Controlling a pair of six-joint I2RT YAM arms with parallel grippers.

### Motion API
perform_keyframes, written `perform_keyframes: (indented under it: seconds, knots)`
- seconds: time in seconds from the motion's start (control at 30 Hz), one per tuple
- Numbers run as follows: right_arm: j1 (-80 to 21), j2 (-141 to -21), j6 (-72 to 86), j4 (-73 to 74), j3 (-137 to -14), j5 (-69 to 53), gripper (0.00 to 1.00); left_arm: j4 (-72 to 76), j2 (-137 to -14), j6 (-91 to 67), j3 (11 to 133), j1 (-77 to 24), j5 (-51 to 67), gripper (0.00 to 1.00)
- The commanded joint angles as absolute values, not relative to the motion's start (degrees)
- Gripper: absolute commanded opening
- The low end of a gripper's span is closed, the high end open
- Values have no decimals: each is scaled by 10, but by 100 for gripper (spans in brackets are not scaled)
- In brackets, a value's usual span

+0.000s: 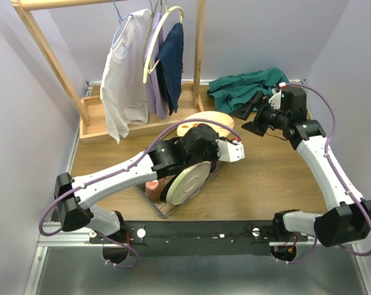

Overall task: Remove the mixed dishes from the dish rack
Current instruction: Place the plate at the center of the board.

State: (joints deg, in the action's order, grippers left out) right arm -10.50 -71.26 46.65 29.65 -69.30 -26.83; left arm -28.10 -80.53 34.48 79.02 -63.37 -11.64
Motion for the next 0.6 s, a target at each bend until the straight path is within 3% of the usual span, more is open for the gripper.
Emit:
perform_keyframes:
  seconds: [0.0,0.17,0.4,0.57]
  knots:
    - [-108,-746,468,288,-698,-325,91,-177,-803,417,796,-648,-186,0]
    - [-108,-766,454,294,-686,-345,85,-161,-815,440,789,-659,-202,0]
    - [-110,-799,431,305,-694,-357,58,-156,-831,458,781,-670,-210,0]
    - [-111,-810,414,315,-697,-356,44,-162,-849,468,789,-676,-214,0]
